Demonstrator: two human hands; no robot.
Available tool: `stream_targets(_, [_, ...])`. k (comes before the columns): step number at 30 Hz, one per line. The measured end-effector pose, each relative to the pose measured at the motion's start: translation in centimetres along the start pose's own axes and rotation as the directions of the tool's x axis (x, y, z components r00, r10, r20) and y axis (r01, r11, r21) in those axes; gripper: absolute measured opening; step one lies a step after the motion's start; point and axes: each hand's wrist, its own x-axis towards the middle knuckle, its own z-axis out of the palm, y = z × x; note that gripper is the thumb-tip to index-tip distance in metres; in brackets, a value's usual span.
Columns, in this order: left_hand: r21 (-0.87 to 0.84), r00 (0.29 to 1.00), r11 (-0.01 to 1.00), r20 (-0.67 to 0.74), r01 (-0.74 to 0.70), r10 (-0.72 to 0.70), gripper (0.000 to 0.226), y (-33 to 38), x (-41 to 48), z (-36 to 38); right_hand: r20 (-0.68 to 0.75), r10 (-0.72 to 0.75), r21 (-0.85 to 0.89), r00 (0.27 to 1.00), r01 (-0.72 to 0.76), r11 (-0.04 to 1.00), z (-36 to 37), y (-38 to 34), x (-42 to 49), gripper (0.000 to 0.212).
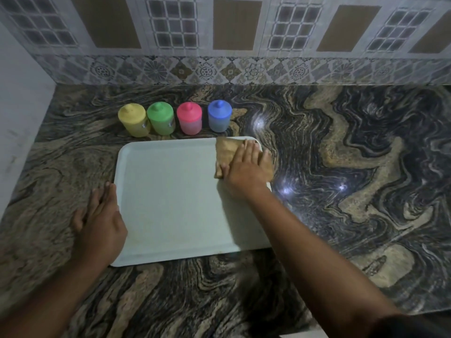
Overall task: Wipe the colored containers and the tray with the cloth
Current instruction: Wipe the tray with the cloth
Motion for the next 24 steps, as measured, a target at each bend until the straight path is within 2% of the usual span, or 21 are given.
stream_targets(2, [0.001, 1.0, 1.0, -0.012, 0.018, -0.018, 0.059, -0.2, 0.1, 0.1, 0.024, -0.06, 0.022, 0.998, 0.06, 0.998, -0.3, -2.2, 0.7, 0.079])
stream_targets(4, [0.0, 1.0, 1.0, -0.021, 0.022, -0.022, 0.063, 0.0, 0.1, 0.1, 0.021, -0.138, -0.04, 0.99, 0.139, 0.99, 0.3, -2.3, -0.8, 0.081])
stream_targets(6, [-0.002, 0.999, 1.0, -0.023, 0.025, -0.025, 0.058, 0.3, 0.0, 0.1, -0.014, -0.102, -0.102, 0.995, 0.1, 0.99, 0.6, -0.5, -1.8, 0.083])
stream_targets(9, [-0.015, 0.999, 0.999, -0.03, 0.039, -0.04, 0.055, 0.3, -0.1, 0.2, -0.009, 0.007, -0.106, 1.0, -0.008, 0.994, -0.1, 0.9, -0.5, 0.085])
stream_targets(14, [-0.018, 0.998, 0.998, -0.029, 0.056, -0.056, 0.057, 0.4, -0.1, 0.1, -0.017, -0.009, -0.053, 1.0, 0.009, 0.999, 0.5, 0.2, -1.4, 0.083])
stream_targets(18, [0.017, 1.0, 1.0, -0.031, 0.008, -0.008, 0.056, 0.3, 0.1, 0.1, -0.026, -0.01, -0.082, 1.0, 0.008, 0.997, 0.5, 1.5, -1.6, 0.087])
stream_targets(24, [0.013, 0.999, 0.999, -0.015, 0.039, -0.039, 0.059, 0.2, 0.2, 0.2, -0.011, -0.011, -0.067, 1.0, 0.01, 0.998, 0.2, 0.5, 0.1, 0.087])
